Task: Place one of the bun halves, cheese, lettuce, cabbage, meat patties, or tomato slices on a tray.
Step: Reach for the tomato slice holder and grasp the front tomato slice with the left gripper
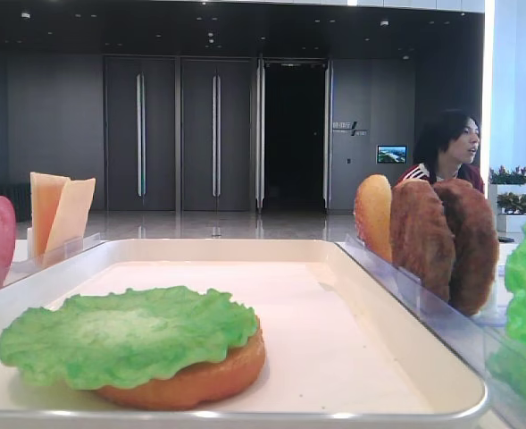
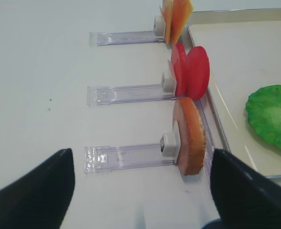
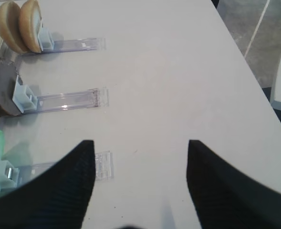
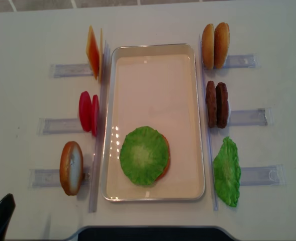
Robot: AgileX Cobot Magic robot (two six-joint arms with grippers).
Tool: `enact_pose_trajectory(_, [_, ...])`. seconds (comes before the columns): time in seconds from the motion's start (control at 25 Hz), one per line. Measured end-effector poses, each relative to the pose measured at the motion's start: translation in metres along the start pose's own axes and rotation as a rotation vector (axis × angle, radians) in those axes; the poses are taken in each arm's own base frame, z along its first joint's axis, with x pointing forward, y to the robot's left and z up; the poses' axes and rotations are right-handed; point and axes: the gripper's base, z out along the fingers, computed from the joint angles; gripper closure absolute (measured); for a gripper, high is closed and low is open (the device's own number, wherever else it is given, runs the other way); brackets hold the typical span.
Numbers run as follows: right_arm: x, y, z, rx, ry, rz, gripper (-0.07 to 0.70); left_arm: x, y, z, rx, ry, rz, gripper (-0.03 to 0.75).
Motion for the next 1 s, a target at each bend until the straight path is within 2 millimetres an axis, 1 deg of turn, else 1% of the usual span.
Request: enact_pose_trajectory(1.0, [-0.0001, 0.0000, 0.0000, 0.000, -0.001, -0.001, 0.200, -0.0002, -0.0018, 0.0000, 0.020, -0.002, -0.010, 0.024])
